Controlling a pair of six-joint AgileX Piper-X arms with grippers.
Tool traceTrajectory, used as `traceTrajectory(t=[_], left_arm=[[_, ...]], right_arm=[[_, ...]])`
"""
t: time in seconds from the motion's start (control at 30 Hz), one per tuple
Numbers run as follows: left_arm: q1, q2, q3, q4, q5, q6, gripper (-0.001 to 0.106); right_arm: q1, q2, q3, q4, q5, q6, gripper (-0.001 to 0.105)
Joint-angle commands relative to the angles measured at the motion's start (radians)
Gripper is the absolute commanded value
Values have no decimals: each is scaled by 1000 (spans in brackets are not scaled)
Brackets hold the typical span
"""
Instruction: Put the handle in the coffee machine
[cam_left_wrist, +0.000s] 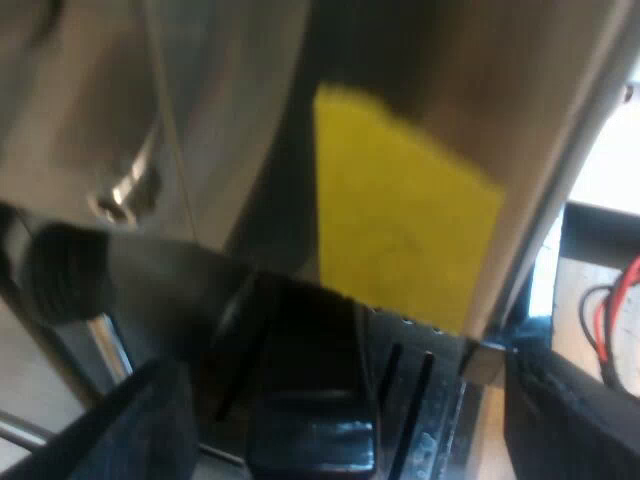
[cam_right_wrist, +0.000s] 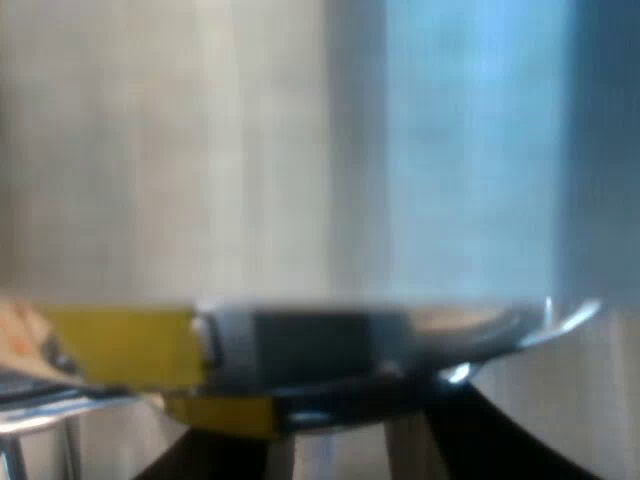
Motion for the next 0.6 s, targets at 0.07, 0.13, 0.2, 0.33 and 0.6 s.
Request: traceTrajectory(t=[0.07, 0.13, 0.2, 0.33, 0.6], left_arm=[[-6, -12, -8, 15, -27, 6, 64], [-2, -16, -10, 20, -29, 9, 64], [4, -33, -9, 28, -29, 12, 64], [19, -77, -9, 32, -25, 14, 64], [35, -130, -27, 165, -35, 14, 24]], right_arm=[[-3, -51, -26, -114, 24, -9, 26], [-3, -53, -26, -114, 31, -9, 26], [-3, -53, -26, -114, 31, -9, 26], [-3, -53, -26, -114, 31, -9, 26], [-3, -53, -26, -114, 31, -9, 26]])
